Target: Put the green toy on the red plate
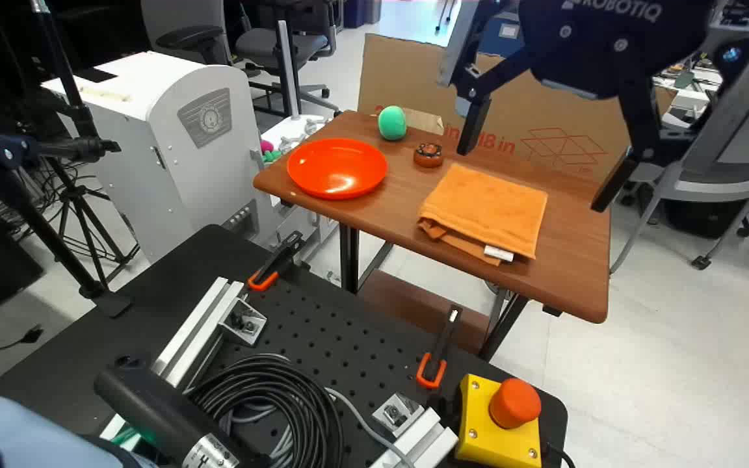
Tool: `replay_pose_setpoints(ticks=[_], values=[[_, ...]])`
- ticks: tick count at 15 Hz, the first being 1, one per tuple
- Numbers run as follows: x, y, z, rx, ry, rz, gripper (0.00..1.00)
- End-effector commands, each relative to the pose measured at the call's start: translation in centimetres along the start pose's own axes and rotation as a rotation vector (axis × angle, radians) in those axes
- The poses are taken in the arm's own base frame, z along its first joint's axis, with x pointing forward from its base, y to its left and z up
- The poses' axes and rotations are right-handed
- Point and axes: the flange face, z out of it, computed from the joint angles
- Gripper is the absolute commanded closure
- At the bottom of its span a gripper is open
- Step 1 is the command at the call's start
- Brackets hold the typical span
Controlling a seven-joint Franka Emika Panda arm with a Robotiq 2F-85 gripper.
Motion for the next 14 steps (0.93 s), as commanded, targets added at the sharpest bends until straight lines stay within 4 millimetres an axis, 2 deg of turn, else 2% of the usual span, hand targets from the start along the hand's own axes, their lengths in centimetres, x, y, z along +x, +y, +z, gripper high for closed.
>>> replay_pose_setpoints(ticks=[1, 5, 8, 10, 14], values=[[0.0, 0.0, 0.0, 0.000, -0.001, 0.000, 0.00], [0.0, 0.0, 0.0, 0.000, -0.001, 0.000, 0.00], [2.7, -1.9, -0.1, -0.017, -0.063, -0.026, 0.00], [5.2, -4.4, -0.3, -0.050, -0.088, -0.058, 0.00], [12.7, -9.8, -0.7, -0.086, -0.053, -0.105, 0.00]])
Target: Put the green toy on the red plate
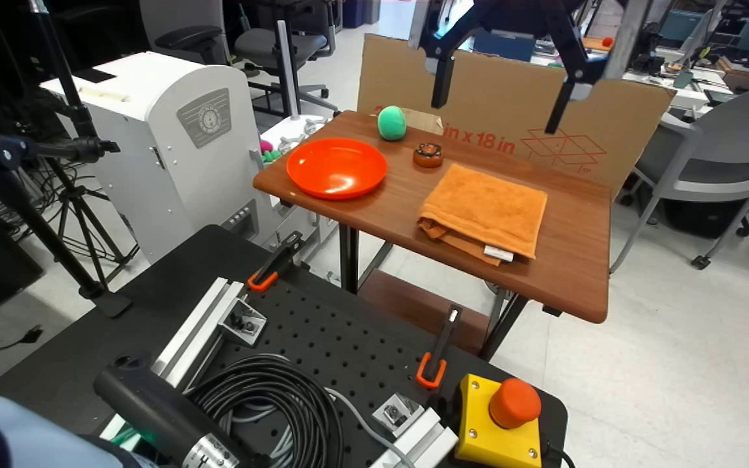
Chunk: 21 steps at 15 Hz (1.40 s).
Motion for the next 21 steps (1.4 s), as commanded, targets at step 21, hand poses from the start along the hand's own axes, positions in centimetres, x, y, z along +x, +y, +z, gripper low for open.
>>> replay_pose_setpoints(ticks=[21], values=[[33.4, -21.9, 10.0, 0.074, 0.110, -0.043, 0.00]])
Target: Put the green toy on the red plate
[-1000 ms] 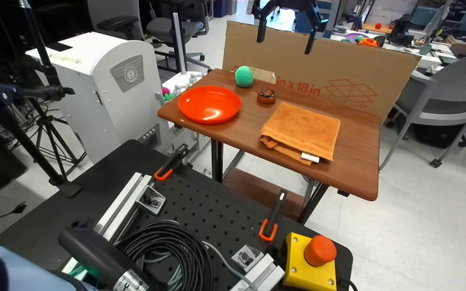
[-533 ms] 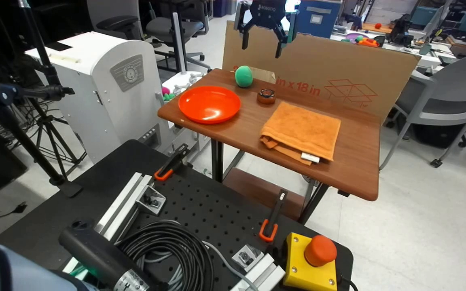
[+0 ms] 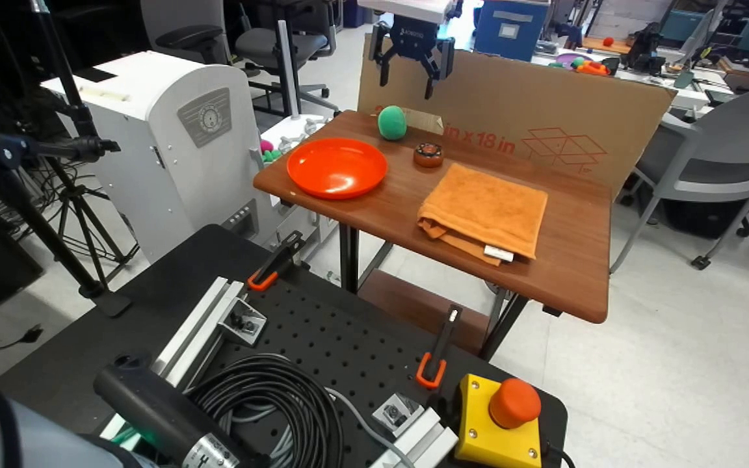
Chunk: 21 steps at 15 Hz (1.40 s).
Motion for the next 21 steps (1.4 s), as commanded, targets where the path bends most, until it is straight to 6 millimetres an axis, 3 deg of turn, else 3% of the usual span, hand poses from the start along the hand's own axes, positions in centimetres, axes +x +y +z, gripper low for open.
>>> replay_pose_setpoints(ticks=[1, 7, 8, 9, 16, 19, 21], values=[[2.7, -1.2, 2.1, -0.007, -0.021, 0.002, 0.00], [3.8, -2.7, 5.6, -0.022, -0.082, -0.013, 0.00], [3.8, -2.9, 5.9, -0.024, -0.091, -0.014, 0.18], [4.0, -3.1, 6.2, -0.026, -0.096, -0.018, 0.28], [3.4, -4.7, 5.4, -0.037, -0.100, -0.056, 0.81], [1.3, -5.5, 4.6, -0.072, -0.098, -0.112, 0.97], [-0.6, -5.7, 4.2, -0.112, -0.100, -0.153, 0.96]])
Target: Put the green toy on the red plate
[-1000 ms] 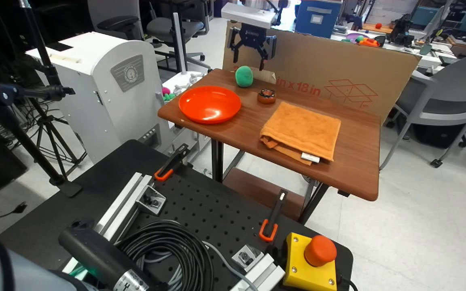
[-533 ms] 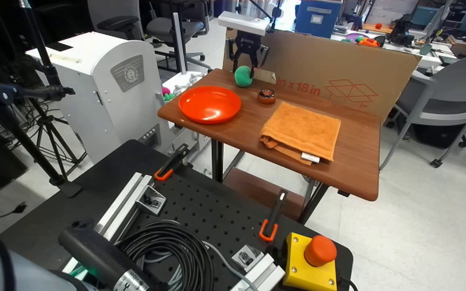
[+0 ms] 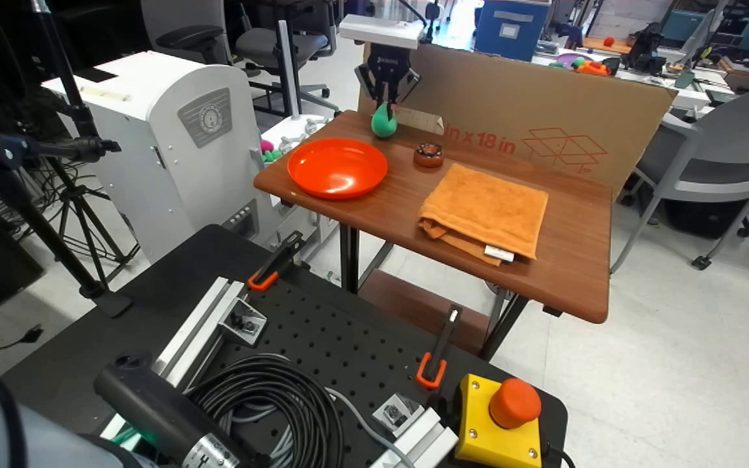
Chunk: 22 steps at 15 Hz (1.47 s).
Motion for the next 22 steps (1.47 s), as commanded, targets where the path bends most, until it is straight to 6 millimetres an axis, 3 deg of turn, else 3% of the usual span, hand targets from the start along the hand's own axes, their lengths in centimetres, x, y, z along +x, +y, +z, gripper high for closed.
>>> replay_pose_setpoints(ticks=[1, 6, 11, 13, 14, 15, 22], values=[[-4.3, -0.6, -1.5, -0.075, -0.007, -0.076, 0.96], [-9.2, -0.6, -2.7, -0.115, 0.040, -0.138, 0.96], [-15.3, -1.4, -1.5, -0.069, -0.004, -0.219, 0.96], [-16.6, -1.9, -1.0, -0.064, -0.012, -0.238, 0.96], [-17.0, -2.0, -0.7, -0.067, -0.016, -0.238, 0.69], [-17.0, -2.0, -0.5, -0.072, -0.006, -0.229, 0.56], [-16.8, -1.6, -0.2, -0.069, -0.019, -0.204, 0.06]])
